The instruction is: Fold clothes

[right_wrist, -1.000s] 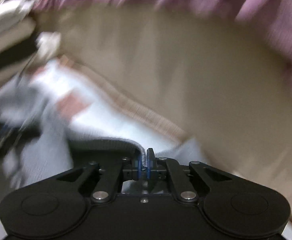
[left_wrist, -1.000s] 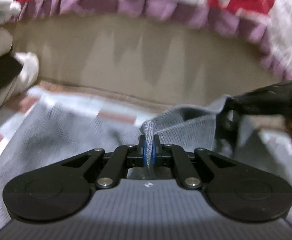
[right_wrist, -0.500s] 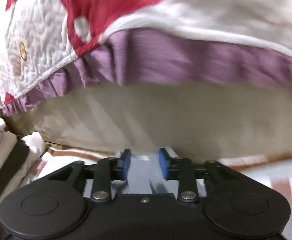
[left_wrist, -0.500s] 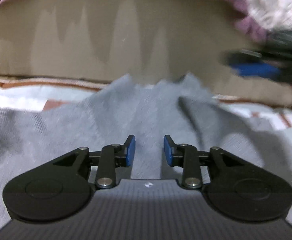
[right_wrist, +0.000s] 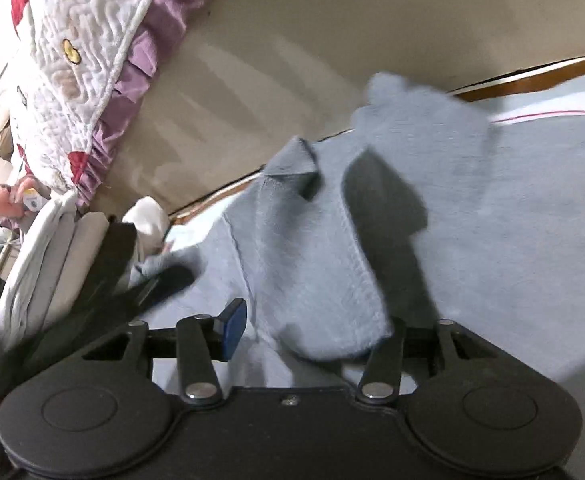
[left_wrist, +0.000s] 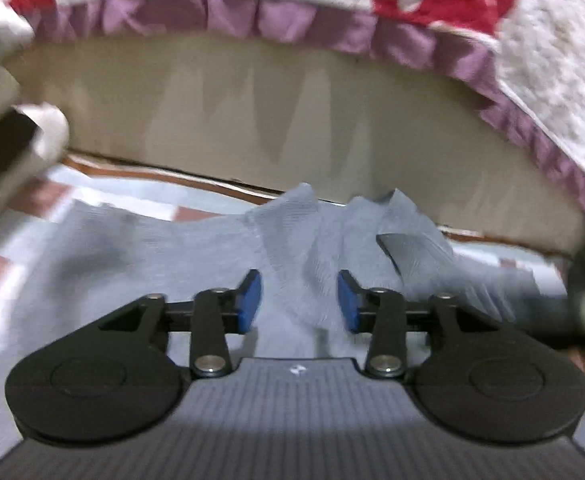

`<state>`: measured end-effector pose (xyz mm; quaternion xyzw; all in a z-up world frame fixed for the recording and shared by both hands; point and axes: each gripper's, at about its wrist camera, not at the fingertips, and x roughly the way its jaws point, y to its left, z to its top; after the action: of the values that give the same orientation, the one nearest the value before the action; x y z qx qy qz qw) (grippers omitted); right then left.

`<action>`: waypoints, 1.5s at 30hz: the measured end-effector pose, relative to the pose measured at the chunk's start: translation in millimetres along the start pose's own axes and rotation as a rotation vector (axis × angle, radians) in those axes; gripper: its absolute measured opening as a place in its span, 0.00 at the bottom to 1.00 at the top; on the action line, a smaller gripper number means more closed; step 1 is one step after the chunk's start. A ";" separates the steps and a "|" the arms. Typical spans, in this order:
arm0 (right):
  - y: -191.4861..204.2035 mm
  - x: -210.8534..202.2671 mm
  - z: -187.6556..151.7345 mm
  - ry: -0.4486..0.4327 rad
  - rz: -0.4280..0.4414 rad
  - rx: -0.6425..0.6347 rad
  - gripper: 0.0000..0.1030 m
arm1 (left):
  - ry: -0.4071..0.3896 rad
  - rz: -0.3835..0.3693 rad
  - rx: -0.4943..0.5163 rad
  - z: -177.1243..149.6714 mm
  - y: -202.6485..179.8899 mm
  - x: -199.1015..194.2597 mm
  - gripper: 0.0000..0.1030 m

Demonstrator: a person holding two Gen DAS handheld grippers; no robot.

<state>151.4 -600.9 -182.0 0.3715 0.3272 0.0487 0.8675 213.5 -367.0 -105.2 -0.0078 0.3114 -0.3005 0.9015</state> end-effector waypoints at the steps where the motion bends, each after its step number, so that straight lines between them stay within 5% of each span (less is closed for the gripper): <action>1: 2.4 6.0 2.7 0.002 0.018 0.019 0.56 | 0.012 0.012 0.018 -2.4 -0.7 1.4 0.43; 5: 12.4 5.6 14.7 0.048 0.178 0.115 0.55 | 0.053 0.031 0.130 -13.6 -13.2 8.6 0.43; 8: 23.5 -22.9 16.0 0.040 0.164 0.065 0.55 | 0.055 -0.027 0.142 -17.3 -25.0 -0.7 0.43; 11: 17.8 -80.9 10.8 -0.028 0.060 0.047 0.55 | 0.059 -0.104 0.128 -17.6 -40.5 -9.0 0.43; 16: -4.3 -182.3 2.6 -0.059 -0.259 0.018 0.55 | 0.084 -0.167 0.156 -23.4 -85.2 -21.7 0.38; 23: -59.3 -251.4 -49.9 -0.070 -0.348 0.192 0.56 | 0.107 -0.269 0.371 -55.7 -175.8 -44.3 0.38; 28: -42.4 -243.2 -51.2 0.018 -0.452 -0.135 0.55 | 0.140 -0.225 0.613 -72.9 -235.2 -14.3 0.39; 33: -46.7 -215.1 -57.0 0.069 -0.584 -0.325 0.54 | 0.208 -0.182 0.661 -73.9 -268.5 32.8 0.40; 37: -66.6 -213.0 -42.6 0.001 -0.604 -0.247 0.54 | 0.138 -0.091 0.601 -71.9 -269.3 49.8 0.34; 38: -72.9 -214.7 -38.8 -0.017 -0.593 -0.207 0.54 | 0.115 -0.077 0.588 -69.9 -267.5 46.8 0.04; 40: -83.5 -218.7 -35.3 -0.045 -0.578 -0.149 0.52 | 0.067 -0.049 0.559 -65.3 -263.4 40.3 0.05; 42: -92.5 -221.8 -32.2 -0.067 -0.582 -0.108 0.32 | -0.055 0.001 0.375 -44.0 -236.0 10.5 0.05; 45: -99.3 -231.1 -28.2 -0.101 -0.584 -0.053 0.27 | -0.166 0.107 0.150 -28.0 -184.0 -26.1 0.05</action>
<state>-61.9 -730.8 -140.7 0.2409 0.3751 -0.2129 0.8695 82.5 -498.7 -76.2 0.0511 0.2122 -0.2728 0.9370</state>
